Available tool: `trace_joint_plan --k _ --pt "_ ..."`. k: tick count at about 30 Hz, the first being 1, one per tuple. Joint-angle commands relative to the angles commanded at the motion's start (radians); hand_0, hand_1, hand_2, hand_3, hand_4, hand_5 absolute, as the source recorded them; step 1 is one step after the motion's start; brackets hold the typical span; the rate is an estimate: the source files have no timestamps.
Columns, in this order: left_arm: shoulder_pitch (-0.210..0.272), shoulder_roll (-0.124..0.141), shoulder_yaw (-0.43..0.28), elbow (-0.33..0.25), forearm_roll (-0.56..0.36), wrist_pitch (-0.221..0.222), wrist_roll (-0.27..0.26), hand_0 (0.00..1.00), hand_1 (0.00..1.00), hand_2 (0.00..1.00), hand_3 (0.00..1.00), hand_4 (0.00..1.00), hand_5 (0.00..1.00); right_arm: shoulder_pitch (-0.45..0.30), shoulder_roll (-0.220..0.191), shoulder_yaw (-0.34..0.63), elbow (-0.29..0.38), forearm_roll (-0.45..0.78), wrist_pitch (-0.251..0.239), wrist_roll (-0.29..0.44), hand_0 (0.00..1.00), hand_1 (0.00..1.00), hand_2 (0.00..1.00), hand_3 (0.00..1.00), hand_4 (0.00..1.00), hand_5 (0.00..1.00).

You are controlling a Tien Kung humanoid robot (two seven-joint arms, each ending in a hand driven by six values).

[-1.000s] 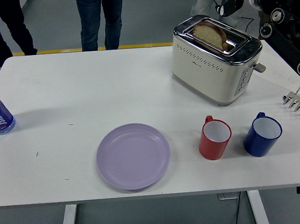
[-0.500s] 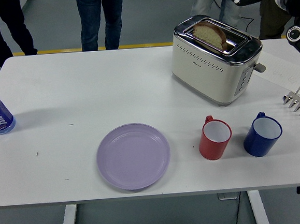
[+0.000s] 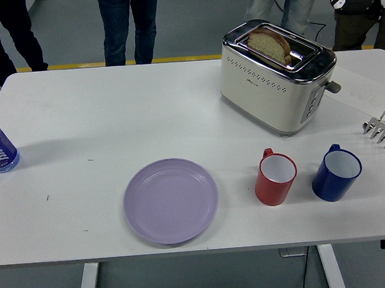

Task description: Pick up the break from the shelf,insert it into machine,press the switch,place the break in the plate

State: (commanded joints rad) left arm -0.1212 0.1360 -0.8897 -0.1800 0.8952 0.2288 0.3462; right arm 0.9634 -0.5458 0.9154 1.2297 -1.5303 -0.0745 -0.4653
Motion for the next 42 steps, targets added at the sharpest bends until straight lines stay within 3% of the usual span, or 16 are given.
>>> trace_joint_plan --k 18,42 --pt "0.005 -0.004 -0.008 0.000 0.004 0.000 0.000 0.632 0.482 0.453 0.538 0.334 0.801 -0.153 -0.052 0.096 0.082 0.013 -0.036 0.009 0.354 0.351 0.517 0.776 0.503 0.388" --pt "0.024 -0.011 -0.027 0.000 0.036 -0.006 0.005 0.631 0.486 0.459 0.538 0.330 0.804 -0.352 -0.059 0.171 0.141 0.055 -0.091 0.042 0.329 0.301 0.489 0.774 0.498 0.394"
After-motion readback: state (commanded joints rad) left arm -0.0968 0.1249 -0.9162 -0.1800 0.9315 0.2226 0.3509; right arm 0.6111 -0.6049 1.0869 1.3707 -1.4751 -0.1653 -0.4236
